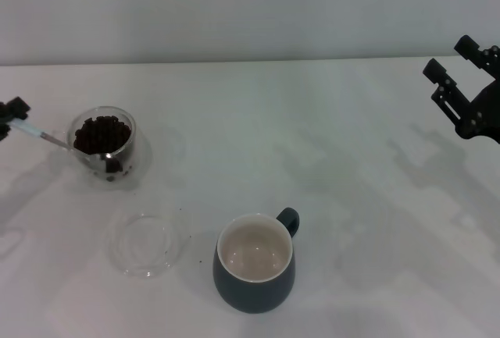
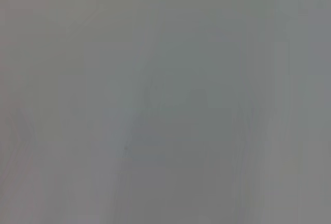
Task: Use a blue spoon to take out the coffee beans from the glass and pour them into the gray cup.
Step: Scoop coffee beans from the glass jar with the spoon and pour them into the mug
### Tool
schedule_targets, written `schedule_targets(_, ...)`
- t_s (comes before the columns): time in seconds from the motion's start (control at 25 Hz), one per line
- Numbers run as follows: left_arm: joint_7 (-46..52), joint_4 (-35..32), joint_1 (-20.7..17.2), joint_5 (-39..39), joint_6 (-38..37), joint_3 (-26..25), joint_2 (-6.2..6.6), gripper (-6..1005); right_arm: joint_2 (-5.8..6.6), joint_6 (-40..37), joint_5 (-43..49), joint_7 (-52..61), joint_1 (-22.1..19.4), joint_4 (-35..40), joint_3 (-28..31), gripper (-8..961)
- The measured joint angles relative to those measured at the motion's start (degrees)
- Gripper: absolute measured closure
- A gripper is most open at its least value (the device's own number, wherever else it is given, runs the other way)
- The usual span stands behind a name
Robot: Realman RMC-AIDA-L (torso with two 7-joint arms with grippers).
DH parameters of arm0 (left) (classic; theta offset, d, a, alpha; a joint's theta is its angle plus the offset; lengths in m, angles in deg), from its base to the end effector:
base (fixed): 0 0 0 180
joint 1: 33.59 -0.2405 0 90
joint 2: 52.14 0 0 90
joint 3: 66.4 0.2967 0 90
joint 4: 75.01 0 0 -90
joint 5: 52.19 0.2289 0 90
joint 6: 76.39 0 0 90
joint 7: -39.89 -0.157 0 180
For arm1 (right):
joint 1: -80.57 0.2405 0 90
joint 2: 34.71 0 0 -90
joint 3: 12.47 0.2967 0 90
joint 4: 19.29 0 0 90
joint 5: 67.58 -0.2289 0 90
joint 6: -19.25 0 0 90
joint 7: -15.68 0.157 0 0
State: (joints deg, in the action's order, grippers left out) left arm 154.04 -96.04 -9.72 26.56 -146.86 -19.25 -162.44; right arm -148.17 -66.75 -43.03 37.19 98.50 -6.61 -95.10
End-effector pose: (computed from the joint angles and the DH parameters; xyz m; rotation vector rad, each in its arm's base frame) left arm -0.3868 0.3816 0.0318 -1.7405 -1.6987 -1.2011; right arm 0.3597 0.3249 0.0050 -1.8822 0.1708 0.9153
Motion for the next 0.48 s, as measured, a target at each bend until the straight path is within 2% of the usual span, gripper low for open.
schedule_targets(0.24,-0.2,-0.1,0.5,0.3,-0.8,1.7,-0.10,864,-0.68,0.1,0.0,-0.1,-0.1,-0.1,0.0,417)
schedule_targets(0.48,0.5,0.5,3.5,0.4,-2.4,4.4,0.02,864,-1.16,0.1,0.0,-1.0,-0.3,-0.4,0.0,417)
